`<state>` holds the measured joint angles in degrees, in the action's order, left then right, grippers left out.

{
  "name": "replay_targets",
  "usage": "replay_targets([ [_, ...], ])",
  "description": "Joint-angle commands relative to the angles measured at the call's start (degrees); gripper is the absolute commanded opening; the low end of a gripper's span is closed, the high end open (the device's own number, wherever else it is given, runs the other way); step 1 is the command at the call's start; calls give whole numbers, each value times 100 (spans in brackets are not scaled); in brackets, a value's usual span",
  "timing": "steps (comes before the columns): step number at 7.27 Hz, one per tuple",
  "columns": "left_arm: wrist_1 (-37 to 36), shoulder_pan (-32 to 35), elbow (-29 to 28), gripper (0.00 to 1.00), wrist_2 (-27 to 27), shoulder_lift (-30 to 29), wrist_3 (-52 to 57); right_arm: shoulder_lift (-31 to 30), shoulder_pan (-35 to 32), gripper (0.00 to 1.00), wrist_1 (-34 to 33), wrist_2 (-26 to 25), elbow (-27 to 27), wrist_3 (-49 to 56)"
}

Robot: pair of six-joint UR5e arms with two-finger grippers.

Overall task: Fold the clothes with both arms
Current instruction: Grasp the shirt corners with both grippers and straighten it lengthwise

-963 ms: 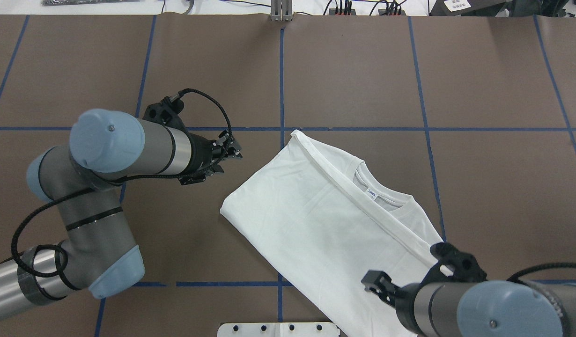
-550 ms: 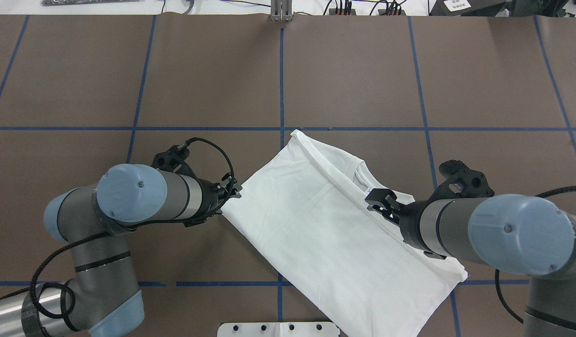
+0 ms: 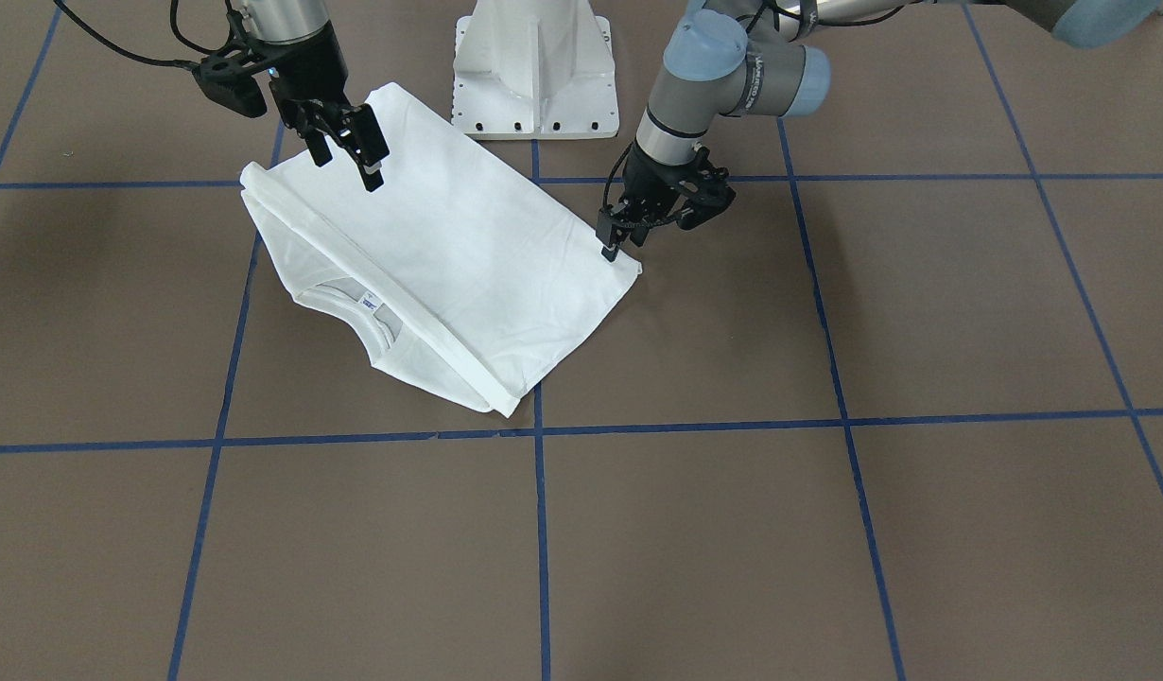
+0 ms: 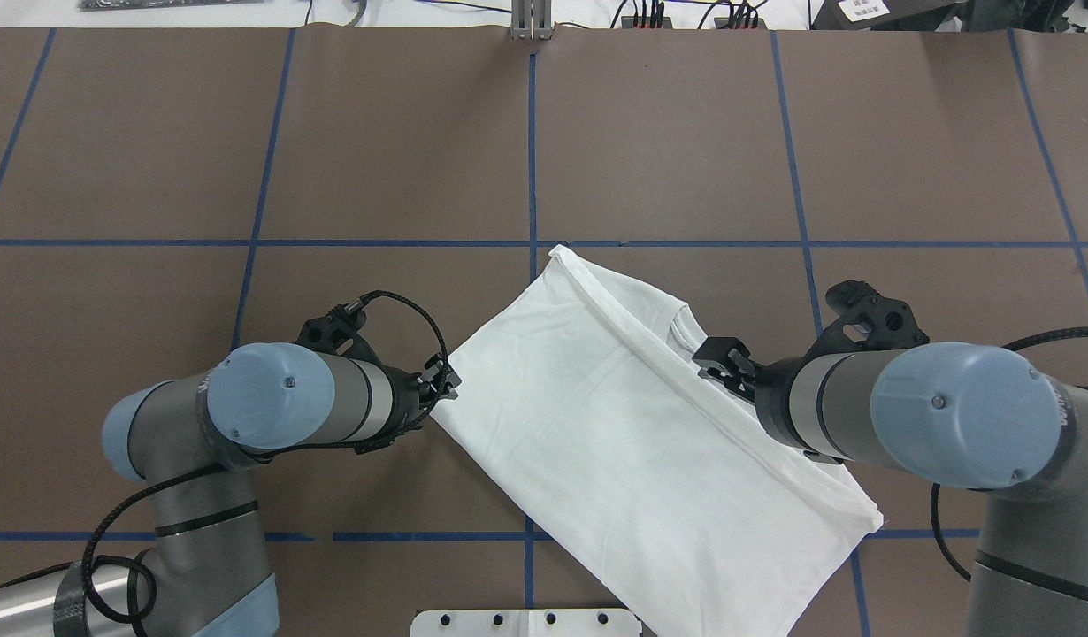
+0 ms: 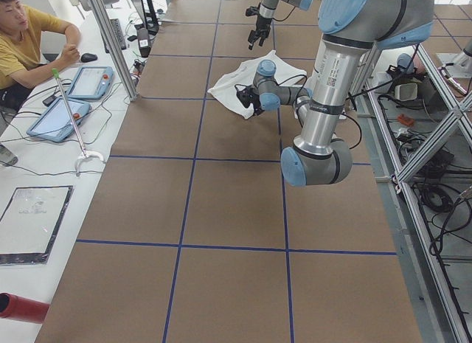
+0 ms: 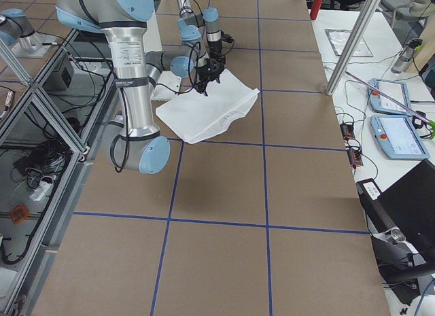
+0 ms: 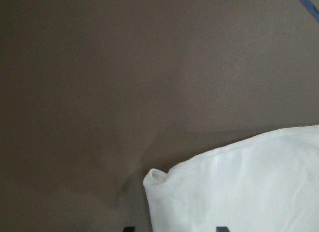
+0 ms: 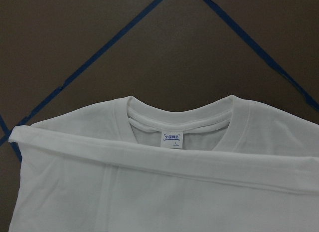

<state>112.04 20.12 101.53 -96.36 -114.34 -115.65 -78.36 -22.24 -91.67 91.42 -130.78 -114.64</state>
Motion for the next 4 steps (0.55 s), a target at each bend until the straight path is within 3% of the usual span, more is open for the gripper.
replay_targets([
  [1,2,0,-116,39,82,-18,16,14,-8,100,0,-1,26,3],
  [2,-6,79,-72,0,230,-27,60,5,-8,100,0,-1,43,-6],
  [4,2,342,-115,0,249,-36,865,14,9,100,0,-1,96,-15],
])
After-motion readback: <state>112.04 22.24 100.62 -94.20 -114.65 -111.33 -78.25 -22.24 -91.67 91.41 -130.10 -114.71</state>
